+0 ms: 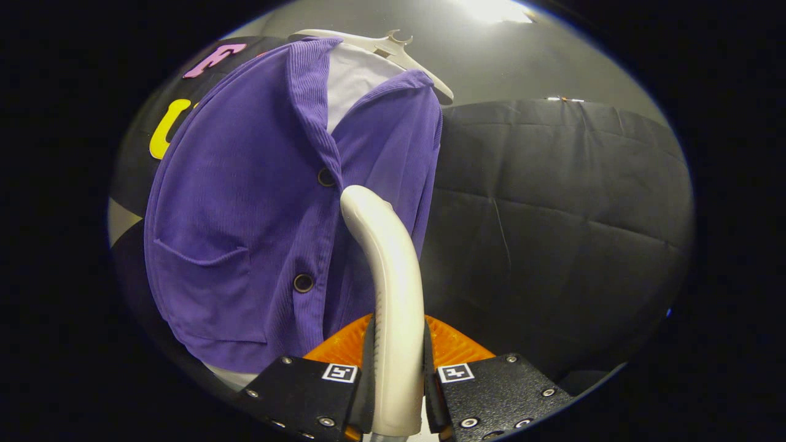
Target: Iron the clothes twice with a garment steamer, once on the left side and once on the right side.
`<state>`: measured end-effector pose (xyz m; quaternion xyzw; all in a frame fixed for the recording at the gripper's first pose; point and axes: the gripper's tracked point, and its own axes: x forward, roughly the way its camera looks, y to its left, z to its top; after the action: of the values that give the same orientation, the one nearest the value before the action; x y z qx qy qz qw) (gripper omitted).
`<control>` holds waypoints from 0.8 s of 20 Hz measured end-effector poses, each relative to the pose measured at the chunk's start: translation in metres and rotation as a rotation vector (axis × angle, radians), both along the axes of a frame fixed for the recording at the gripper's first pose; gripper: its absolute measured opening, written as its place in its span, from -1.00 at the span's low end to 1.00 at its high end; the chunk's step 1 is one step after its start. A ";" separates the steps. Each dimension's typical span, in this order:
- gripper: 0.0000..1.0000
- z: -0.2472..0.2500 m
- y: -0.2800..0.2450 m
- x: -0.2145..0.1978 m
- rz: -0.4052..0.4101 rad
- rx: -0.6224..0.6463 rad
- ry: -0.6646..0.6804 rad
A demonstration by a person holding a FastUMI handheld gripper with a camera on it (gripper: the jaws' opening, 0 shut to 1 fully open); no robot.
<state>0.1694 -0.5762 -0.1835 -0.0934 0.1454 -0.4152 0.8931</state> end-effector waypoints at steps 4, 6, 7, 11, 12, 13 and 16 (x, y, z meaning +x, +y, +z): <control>-0.34 -0.020 0.009 -0.012 0.002 0.002 0.033; -0.34 -0.030 0.012 -0.016 0.004 0.002 0.052; -0.34 -0.033 0.014 -0.016 0.007 0.001 0.063; -0.33 -0.052 0.020 -0.022 0.025 0.015 0.119; -0.33 -0.055 0.022 -0.024 0.025 0.020 0.129; -0.33 -0.060 0.024 -0.027 0.025 0.032 0.135; -0.34 -0.070 0.027 -0.032 0.022 0.064 0.163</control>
<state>0.1377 -0.5491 -0.2537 -0.0998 0.2296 -0.3916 0.8854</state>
